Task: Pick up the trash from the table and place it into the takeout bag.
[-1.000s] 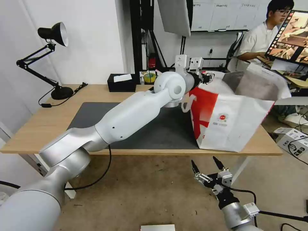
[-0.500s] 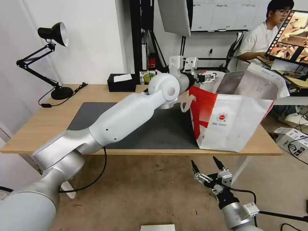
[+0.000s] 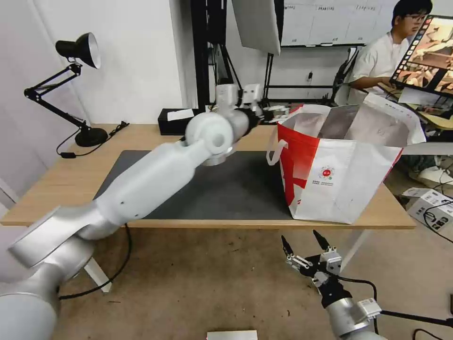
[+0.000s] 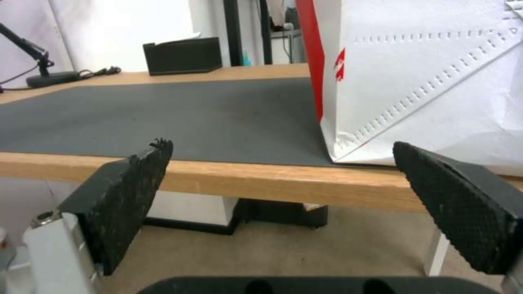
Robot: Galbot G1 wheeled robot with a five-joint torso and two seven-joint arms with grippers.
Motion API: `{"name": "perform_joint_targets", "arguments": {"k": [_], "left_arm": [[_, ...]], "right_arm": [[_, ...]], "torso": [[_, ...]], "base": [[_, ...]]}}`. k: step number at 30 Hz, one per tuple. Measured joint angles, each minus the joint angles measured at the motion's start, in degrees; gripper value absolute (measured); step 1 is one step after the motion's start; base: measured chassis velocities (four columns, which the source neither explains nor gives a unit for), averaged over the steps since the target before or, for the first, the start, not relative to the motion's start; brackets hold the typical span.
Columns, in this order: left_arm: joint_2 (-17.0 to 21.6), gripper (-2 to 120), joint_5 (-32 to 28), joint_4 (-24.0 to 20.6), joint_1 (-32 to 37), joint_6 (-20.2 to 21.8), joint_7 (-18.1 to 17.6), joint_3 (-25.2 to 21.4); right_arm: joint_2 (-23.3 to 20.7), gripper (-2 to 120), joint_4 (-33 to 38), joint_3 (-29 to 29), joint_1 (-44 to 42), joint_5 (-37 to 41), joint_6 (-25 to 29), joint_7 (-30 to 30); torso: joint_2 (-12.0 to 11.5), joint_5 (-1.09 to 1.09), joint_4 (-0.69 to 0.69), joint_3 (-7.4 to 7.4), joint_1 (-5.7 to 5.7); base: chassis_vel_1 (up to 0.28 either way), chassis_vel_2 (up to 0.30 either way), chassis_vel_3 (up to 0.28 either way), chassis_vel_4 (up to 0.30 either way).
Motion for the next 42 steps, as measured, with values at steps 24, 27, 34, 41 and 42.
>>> {"name": "perform_joint_targets", "arguments": {"k": [24,27,34,41,42], "left_arm": [[17.49,100,16.78,-14.52,33.8,-13.17,11.82,-22.23],[19.26,100,19.59,-16.62,40.55,-14.66,13.65,-27.18],[21.29,100,27.76,-16.81,47.9,-20.02,15.36,-30.82],[19.32,100,35.13,-16.36,56.45,-25.08,15.38,-37.59],[17.92,100,37.42,-16.97,61.99,-26.25,15.33,-42.54]], "right_arm": [[-0.01,100,0.0,0.0,0.0,0.0,0.0,0.0],[-0.01,100,0.0,0.0,0.0,0.0,0.0,0.0],[-0.01,100,0.0,0.0,0.0,0.0,0.0,0.0],[0.0,100,0.0,0.0,0.0,0.0,0.0,0.0],[-0.01,100,0.0,0.0,0.0,0.0,0.0,0.0]], "torso": [[0.0,-0.01,-0.01,0.0,0.0],[0.01,0.02,0.04,0.0,-0.01],[0.0,0.01,-0.02,0.0,-0.01],[0.0,0.03,-0.03,0.0,0.0],[0.01,0.01,-0.01,0.0,0.0]], "base": [[0.0,0.0,0.0,0.0],[0.0,0.0,0.0,0.0],[0.0,0.0,0.0,0.0],[0.0,0.0,0.0,0.0],[0.0,0.0,0.0,0.0]]}}
